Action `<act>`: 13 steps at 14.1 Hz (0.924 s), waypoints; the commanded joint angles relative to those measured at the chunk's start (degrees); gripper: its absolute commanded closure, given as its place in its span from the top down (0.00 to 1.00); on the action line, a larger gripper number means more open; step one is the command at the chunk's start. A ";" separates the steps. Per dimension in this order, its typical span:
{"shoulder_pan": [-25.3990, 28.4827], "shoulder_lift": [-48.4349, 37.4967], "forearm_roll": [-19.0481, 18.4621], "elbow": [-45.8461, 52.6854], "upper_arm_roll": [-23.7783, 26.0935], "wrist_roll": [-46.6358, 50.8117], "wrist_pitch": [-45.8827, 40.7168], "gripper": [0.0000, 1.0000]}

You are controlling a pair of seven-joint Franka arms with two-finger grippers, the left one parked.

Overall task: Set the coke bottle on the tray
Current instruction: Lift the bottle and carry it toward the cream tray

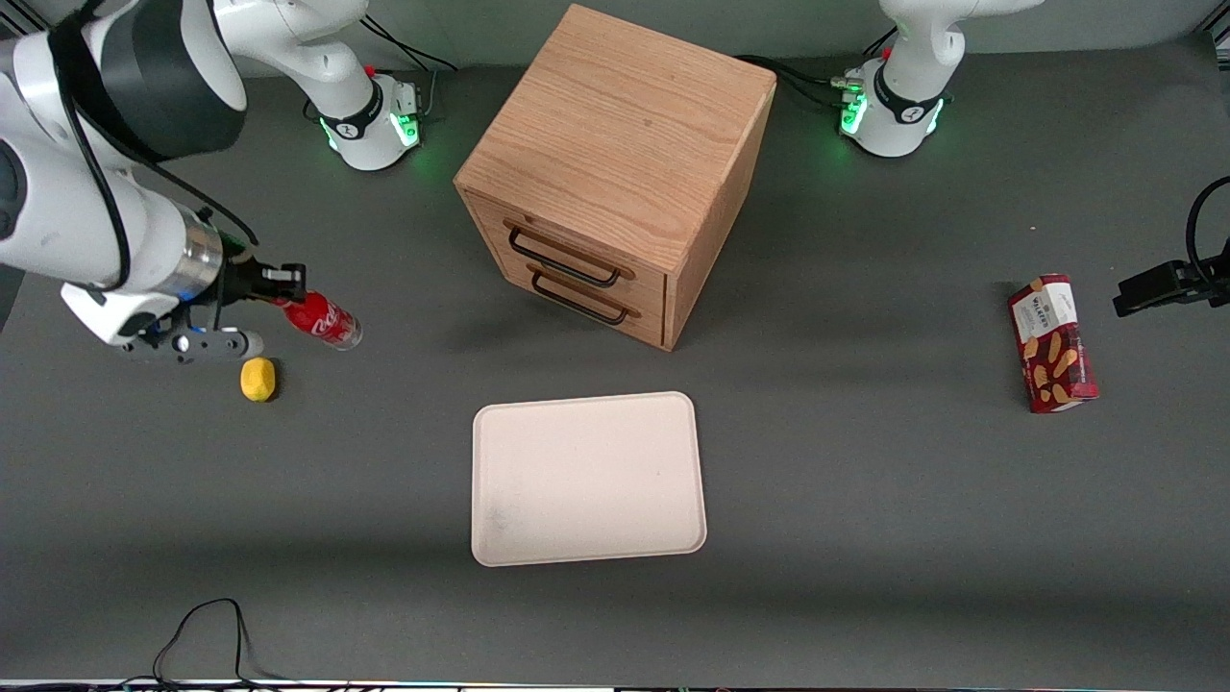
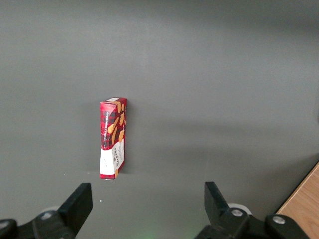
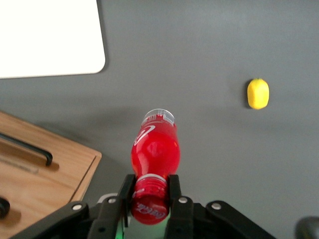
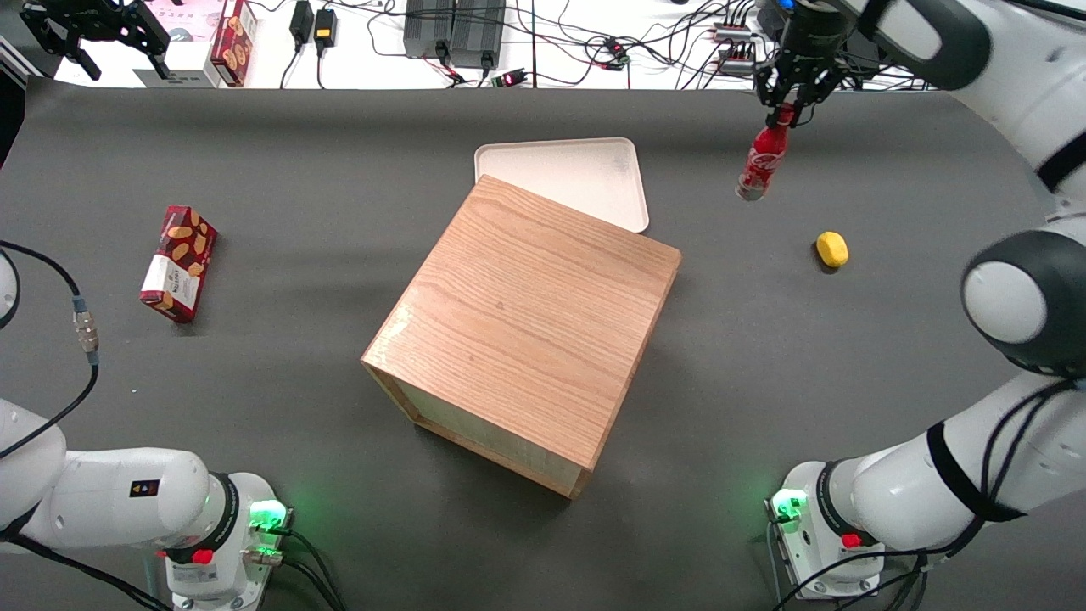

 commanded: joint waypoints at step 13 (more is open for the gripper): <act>-0.08 31.04 2.91 30.79 6.19 11.90 6.18 0.00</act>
